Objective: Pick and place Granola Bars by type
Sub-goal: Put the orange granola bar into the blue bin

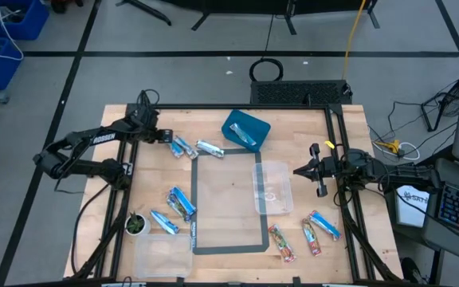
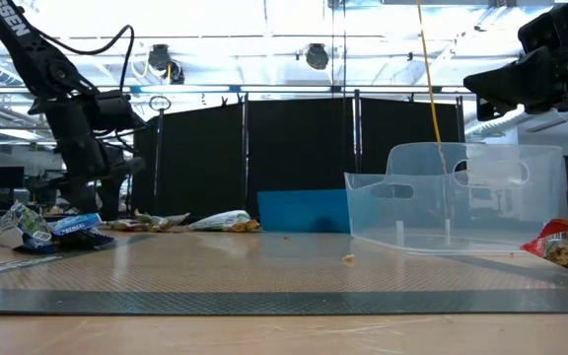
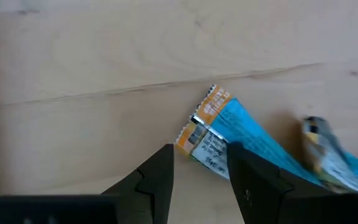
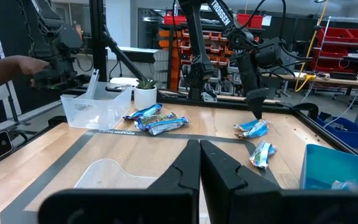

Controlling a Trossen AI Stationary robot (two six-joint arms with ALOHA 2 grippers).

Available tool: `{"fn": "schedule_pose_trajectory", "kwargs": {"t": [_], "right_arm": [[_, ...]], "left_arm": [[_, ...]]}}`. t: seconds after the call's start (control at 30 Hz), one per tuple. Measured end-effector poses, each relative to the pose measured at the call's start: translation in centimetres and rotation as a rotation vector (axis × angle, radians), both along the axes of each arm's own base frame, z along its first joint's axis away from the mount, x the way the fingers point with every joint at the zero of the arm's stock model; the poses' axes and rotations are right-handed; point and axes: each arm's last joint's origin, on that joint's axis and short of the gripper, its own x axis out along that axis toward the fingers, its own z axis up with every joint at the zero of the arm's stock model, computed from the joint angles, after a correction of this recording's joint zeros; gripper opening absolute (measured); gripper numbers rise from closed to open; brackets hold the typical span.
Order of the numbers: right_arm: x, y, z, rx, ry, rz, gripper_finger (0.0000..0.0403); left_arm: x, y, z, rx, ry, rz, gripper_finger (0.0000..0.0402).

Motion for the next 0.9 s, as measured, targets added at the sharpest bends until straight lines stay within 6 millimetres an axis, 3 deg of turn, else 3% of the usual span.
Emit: {"fn": "schedule_pose_trajectory", "kwargs": {"t": [0.2, 0.67, 0.9], "right_arm": [[0.0, 0.0, 0.0, 0.0, 0.0, 0.0, 0.0004], [0.0, 0.0, 0.0, 0.0, 0.0, 0.0, 0.0004], [0.0, 0.0, 0.0, 0.0, 0.0, 0.0, 0.0004]], "left_arm": [[0.5, -0.1, 0.1, -0.019, -0.075, -0.058, 0.0152], [1.2, -0.4, 0.2, 0.008, -0.057, -0.035, 0.0152], [1.7, 0.1, -1.0, -0.022, -0.038, -0.038, 0.0152]]}}
